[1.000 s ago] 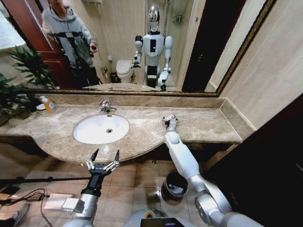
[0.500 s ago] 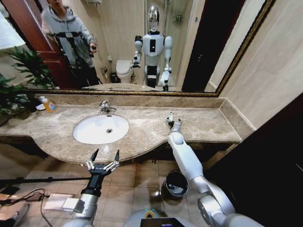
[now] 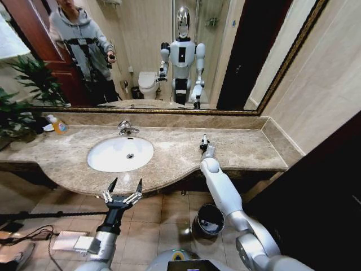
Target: Pick up the trash from the sink and place it in the trash bin.
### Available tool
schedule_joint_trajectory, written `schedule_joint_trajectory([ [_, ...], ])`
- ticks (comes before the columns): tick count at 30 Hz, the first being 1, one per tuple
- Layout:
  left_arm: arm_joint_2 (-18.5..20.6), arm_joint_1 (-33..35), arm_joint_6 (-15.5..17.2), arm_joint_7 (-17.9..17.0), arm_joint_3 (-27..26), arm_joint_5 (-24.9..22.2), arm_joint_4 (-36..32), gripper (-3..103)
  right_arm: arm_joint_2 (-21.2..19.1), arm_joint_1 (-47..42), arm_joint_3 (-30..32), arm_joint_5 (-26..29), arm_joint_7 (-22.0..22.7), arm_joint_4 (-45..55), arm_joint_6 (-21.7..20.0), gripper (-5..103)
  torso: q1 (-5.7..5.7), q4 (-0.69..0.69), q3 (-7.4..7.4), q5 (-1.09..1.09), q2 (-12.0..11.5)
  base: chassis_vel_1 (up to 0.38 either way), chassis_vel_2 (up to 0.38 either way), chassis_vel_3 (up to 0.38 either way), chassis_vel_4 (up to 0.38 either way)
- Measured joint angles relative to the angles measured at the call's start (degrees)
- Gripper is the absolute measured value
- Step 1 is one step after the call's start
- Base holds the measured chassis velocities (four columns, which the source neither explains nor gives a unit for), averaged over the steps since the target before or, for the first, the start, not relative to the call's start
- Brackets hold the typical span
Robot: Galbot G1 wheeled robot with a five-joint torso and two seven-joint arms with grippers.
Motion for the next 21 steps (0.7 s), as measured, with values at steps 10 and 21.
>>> schedule_joint_trajectory([
  [10,0.0,0.0,0.0,0.0,0.0,0.0,0.0,100,-0.5,-0.3,0.0,1.4,0.1,1.1,-0.8,3,0.0,0.0,0.0,0.0,0.0,0.0,0.0,0.0,0.0],
  [21,0.0,0.0,0.0,0.0,0.0,0.0,0.0,100,-3.9,-4.9,0.3,3.3,0.0,9.0,-1.3,3,0.0,0.0,0.01,0.01,0.0,0.0,0.0,0.0,0.0],
])
